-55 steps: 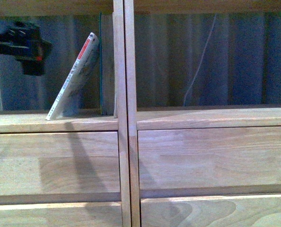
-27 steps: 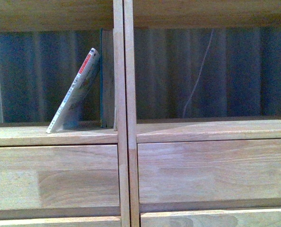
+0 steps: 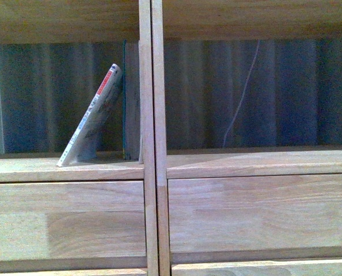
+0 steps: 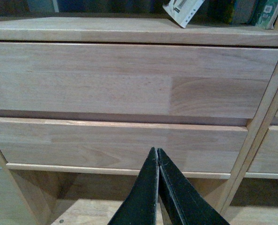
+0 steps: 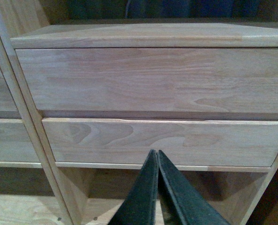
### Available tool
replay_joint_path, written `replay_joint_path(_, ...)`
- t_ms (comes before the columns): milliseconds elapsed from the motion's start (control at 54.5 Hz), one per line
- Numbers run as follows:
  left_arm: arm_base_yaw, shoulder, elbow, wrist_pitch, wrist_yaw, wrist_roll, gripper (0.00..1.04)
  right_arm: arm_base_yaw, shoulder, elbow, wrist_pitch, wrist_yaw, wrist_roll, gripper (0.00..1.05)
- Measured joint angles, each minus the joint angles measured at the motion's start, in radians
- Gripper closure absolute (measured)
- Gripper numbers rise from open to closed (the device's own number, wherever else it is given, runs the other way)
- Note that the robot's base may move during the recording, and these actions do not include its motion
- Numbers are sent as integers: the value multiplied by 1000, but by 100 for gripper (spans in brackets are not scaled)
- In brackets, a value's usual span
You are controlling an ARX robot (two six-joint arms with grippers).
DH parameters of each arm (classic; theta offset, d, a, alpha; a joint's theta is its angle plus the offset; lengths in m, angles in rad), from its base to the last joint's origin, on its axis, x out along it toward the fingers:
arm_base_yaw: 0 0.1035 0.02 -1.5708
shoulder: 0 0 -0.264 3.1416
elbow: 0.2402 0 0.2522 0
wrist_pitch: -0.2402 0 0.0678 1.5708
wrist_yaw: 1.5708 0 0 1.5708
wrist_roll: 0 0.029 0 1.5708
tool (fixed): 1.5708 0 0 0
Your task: Organize books on shelf
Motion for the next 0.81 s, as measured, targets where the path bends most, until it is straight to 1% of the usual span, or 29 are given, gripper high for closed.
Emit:
replay_joint_path(312, 0, -119, -89, -23, 0, 0, 102, 0, -88, -82, -1, 0, -1, 102)
replay_joint_path(807, 0, -295, -156, -132, 0, 0, 102, 0, -199, -143, -49, 0, -2, 102)
